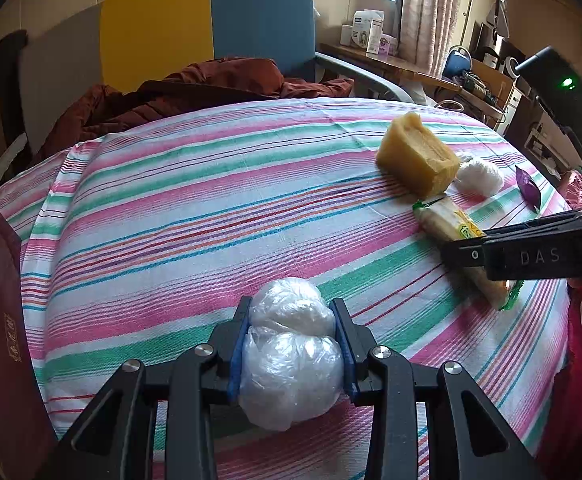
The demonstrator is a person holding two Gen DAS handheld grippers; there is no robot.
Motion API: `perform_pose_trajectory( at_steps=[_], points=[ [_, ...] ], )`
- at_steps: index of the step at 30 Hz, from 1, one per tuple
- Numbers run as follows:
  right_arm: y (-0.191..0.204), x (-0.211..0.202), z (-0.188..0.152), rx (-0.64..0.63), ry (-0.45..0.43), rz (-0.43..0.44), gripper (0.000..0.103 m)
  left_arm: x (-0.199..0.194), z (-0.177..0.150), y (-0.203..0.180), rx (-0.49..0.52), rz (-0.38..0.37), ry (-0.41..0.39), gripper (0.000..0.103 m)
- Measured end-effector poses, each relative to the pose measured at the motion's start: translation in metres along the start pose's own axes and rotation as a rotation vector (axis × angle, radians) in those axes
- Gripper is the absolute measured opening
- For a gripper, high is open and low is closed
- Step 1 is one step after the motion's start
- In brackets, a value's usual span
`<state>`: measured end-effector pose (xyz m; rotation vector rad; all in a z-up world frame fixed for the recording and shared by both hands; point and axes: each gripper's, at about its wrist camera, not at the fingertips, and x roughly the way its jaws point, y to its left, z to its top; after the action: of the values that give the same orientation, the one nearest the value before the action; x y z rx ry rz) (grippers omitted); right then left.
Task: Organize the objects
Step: 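Carry cotton balls and cracker packet to the gold tray and release inside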
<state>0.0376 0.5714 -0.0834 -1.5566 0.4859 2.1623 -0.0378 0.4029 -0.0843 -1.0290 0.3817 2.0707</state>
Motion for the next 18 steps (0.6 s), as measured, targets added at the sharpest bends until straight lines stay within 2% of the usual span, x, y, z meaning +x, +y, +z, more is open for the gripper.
perform_pose_trajectory(
  at_steps=[6,11,16,18],
  points=[
    [0.015,-0.002,-0.003,-0.080,-0.002,0.034,0.048,0.000,0.000,-0.001,0.006,0.007,-0.002,0.039],
    [0.043,-0.011,-0.011,-0.127,-0.006,0.041,0.048,0.001,0.000,-0.001,0.010,0.011,-0.001,0.038],
    [0.038,-0.010,-0.004,-0.147,-0.019,0.048,0.048,-0.003,0.000,-0.002,0.010,0.030,0.009,0.037],
    [0.034,-0.018,-0.012,-0.155,-0.029,0.056,0.048,-0.007,-0.003,-0.003,0.012,0.035,0.017,0.037]
  ],
)
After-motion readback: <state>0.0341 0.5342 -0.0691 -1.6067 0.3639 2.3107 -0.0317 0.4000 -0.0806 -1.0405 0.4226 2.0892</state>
